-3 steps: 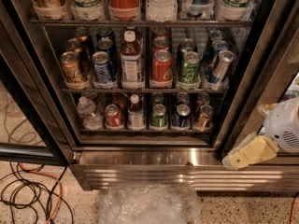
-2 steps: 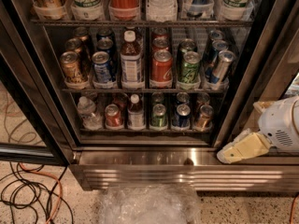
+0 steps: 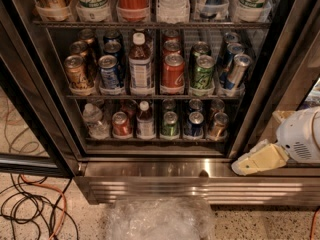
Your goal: Pick orange can from bottom shelf of fridge
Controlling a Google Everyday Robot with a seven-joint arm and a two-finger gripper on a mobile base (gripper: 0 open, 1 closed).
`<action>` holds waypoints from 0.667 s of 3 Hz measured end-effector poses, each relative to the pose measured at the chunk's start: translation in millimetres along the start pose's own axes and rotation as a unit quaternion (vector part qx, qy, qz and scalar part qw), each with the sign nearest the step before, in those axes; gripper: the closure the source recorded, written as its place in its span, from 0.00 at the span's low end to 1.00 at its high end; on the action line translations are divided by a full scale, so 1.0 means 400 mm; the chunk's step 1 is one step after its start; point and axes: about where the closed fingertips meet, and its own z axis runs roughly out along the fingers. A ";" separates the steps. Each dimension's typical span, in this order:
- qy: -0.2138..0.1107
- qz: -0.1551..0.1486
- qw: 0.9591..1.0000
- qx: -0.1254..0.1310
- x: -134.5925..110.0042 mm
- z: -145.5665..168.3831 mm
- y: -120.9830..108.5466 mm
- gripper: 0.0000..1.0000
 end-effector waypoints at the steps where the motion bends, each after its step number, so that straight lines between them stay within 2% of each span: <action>1: -0.013 0.057 0.998 0.016 0.063 0.060 -0.010 0.00; 2: -0.035 0.109 0.993 0.031 0.112 0.129 -0.026 0.00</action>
Offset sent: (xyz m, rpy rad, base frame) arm 0.0226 -0.0278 -0.1102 0.2259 -0.0196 -0.3177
